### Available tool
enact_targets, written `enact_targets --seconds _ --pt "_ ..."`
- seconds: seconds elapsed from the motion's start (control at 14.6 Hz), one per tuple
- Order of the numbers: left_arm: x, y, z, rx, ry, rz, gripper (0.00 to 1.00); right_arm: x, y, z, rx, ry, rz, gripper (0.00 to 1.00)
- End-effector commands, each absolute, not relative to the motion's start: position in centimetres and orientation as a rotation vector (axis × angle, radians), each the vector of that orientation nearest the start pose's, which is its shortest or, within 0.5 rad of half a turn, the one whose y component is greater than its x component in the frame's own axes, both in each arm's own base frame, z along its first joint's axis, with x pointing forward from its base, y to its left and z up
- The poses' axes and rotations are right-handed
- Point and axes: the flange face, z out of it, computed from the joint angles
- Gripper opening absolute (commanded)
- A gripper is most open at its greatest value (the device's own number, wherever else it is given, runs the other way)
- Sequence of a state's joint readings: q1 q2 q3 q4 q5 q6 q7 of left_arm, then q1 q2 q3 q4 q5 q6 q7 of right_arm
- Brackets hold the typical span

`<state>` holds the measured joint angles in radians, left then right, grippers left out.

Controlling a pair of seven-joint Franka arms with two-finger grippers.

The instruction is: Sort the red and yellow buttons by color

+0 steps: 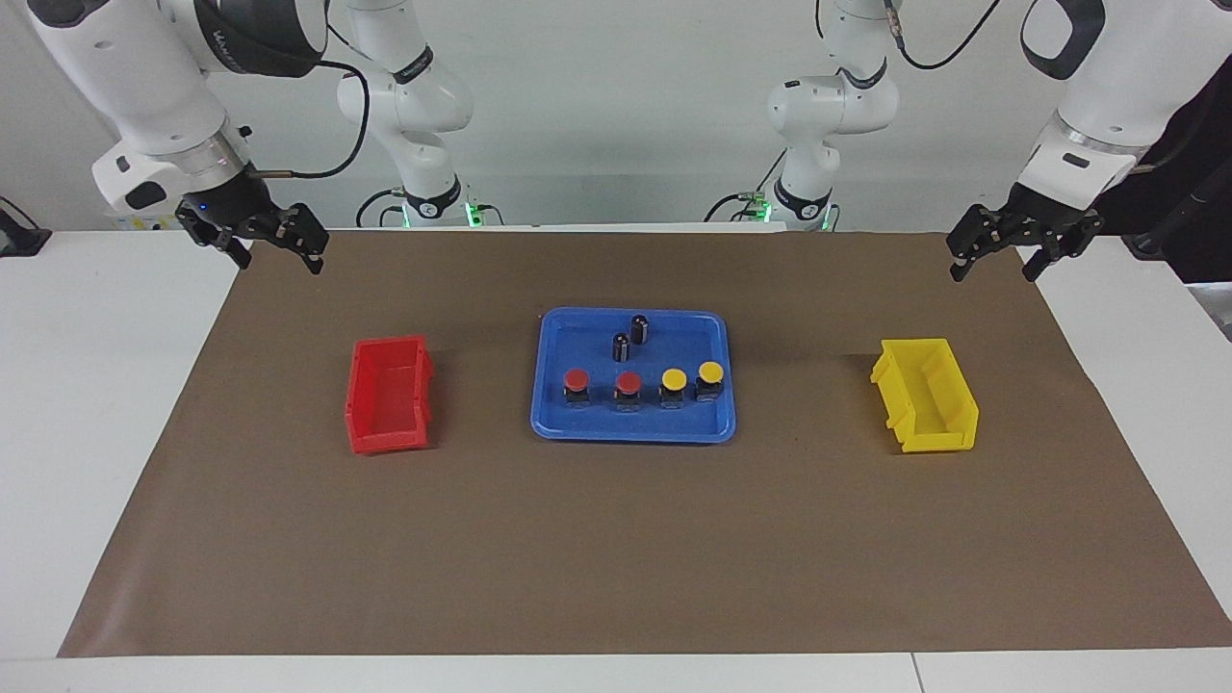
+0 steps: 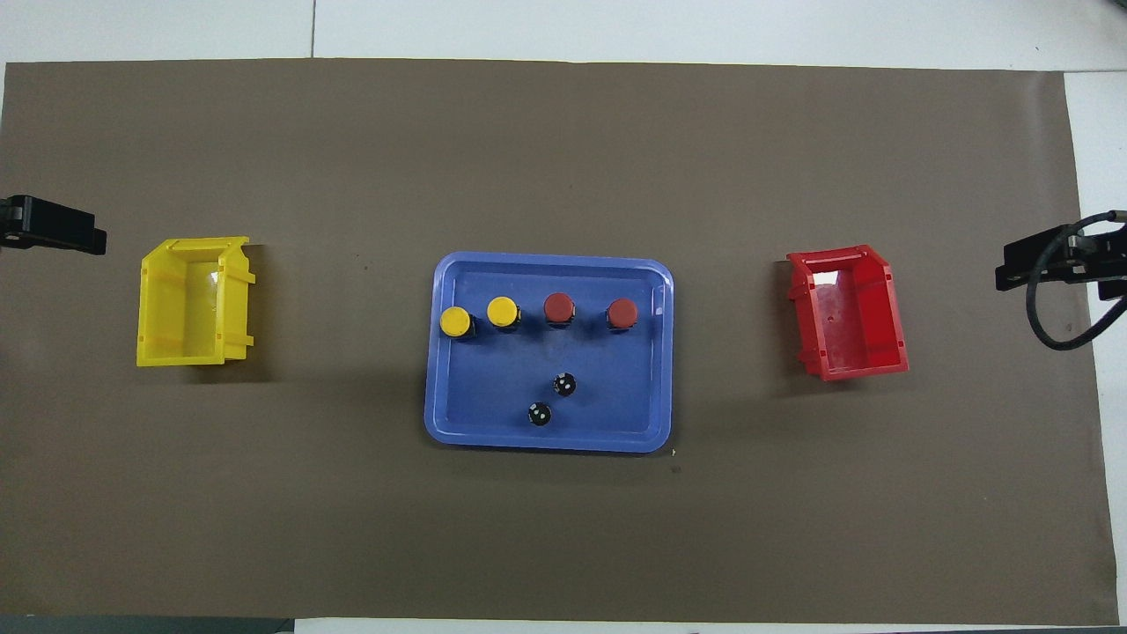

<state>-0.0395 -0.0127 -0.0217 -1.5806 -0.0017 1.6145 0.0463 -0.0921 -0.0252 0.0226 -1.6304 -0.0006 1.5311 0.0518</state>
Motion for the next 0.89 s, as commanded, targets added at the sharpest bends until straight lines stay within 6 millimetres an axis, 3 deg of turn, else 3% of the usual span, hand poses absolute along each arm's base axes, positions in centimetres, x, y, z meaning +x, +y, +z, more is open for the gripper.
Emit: enact_targets --seconds 0.0,0.69,0.82 --pt "54.63 -3.14 63.20 -3.145 0.171 -0.063 1.00 53.44 -3.73 60.88 -3.133 0.178 0.111 1.00" --pt "54.61 -3.22 63.18 -3.145 0.174 -0.060 1.00 53.47 -3.79 60.93 -3.131 0.156 0.111 0.99" --pt "54.62 -3.14 63.18 -3.145 0.171 -0.060 1.00 53.56 -3.31 60.66 -3.133 0.142 0.115 0.88"
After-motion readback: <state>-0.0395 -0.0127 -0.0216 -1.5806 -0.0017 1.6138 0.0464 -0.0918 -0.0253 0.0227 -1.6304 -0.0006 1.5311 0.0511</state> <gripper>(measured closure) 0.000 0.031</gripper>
